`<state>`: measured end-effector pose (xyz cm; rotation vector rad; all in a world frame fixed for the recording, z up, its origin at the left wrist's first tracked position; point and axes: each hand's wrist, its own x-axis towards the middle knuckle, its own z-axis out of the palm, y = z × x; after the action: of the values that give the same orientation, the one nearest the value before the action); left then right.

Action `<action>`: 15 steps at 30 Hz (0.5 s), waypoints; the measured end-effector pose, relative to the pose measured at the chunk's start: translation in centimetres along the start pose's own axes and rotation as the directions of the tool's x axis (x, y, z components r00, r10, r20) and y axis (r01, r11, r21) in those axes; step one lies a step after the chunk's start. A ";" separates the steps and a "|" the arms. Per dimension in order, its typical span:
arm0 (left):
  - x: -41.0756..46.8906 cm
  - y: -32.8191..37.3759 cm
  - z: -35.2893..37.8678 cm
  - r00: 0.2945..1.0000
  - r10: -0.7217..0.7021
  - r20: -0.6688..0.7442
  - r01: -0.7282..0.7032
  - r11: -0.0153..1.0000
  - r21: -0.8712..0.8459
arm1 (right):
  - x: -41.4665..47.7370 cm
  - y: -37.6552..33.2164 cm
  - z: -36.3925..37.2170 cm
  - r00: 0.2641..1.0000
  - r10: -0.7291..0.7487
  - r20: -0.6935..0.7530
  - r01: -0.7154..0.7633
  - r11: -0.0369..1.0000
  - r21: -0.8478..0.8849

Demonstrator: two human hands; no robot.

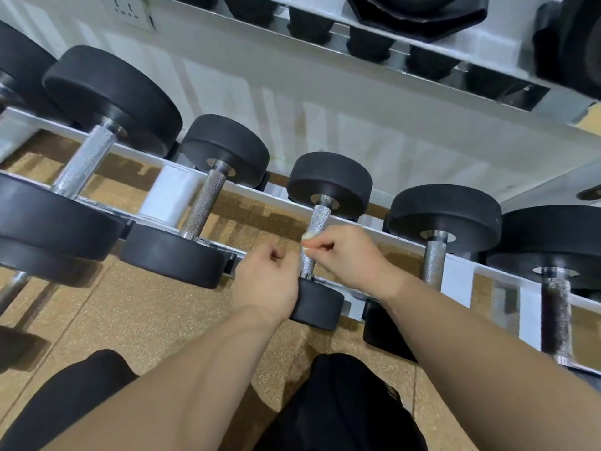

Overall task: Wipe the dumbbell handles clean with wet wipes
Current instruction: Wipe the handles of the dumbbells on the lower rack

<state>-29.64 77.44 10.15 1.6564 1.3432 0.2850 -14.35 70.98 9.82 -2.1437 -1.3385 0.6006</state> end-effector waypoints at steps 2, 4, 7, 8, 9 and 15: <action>0.1 0.0 -0.1 1.000 0.003 0.011 -0.003 1.000 0.010 | -0.2 -0.1 -0.3 0.991 -0.060 0.123 0.063 0.998 -0.025; 0.2 0.0 -0.1 1.000 -0.007 0.018 0.007 1.000 0.020 | 0.8 0.0 -0.9 0.994 -0.039 0.103 0.040 0.999 -0.008; 0.2 -0.1 0.0 0.999 -0.025 0.025 0.024 1.000 0.018 | 1.7 0.1 -0.9 0.994 0.107 -0.022 -0.102 0.981 0.165; 0.3 -0.2 0.0 0.999 -0.028 0.024 0.028 1.000 0.015 | 1.8 0.1 -0.7 0.989 0.142 -0.038 -0.131 0.969 0.208; 0.3 -0.2 0.1 0.999 -0.029 0.022 0.028 0.999 0.018 | 1.7 0.1 -0.5 0.986 0.160 -0.045 -0.144 0.959 0.243; 0.2 -0.2 0.1 0.999 -0.019 0.029 0.018 1.000 0.017 | 1.0 -0.1 0.3 0.965 0.248 -0.082 -0.203 0.910 0.362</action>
<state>-29.61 77.60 9.88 1.6548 1.3413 0.2385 -14.20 72.00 9.53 -2.0121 -0.8454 0.7220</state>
